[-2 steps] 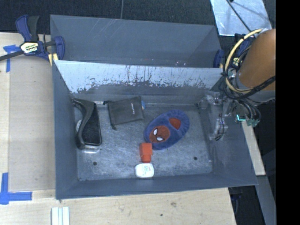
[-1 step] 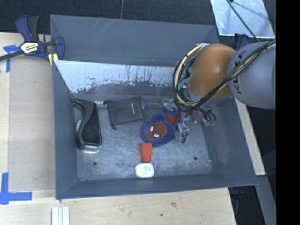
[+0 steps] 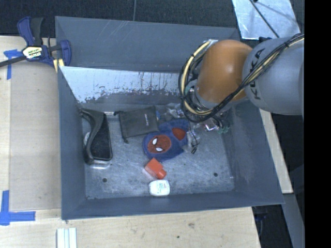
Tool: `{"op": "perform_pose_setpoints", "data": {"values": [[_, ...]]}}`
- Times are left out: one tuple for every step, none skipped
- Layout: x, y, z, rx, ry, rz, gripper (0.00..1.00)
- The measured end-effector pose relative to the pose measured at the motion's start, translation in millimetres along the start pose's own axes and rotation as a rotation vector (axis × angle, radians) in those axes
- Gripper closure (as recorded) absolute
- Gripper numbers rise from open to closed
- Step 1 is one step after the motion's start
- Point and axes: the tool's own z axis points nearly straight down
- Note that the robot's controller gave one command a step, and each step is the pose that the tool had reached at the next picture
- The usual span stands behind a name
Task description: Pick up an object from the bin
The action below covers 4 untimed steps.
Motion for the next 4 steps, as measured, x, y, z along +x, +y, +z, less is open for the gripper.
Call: {"op": "perform_pose_setpoints", "data": {"values": [[-23.7, 22.6, 2.1, 0.0, 0.003, -0.176, 0.0], [-31.9, 25.2, 31.8, 0.001, 0.011, 0.287, 0.0], [-31.8, 24.7, 30.9, 0.0, 0.011, 0.284, 0.0], [-33.3, 24.1, 27.3, 0.001, 0.006, 0.283, 1.0]]}}
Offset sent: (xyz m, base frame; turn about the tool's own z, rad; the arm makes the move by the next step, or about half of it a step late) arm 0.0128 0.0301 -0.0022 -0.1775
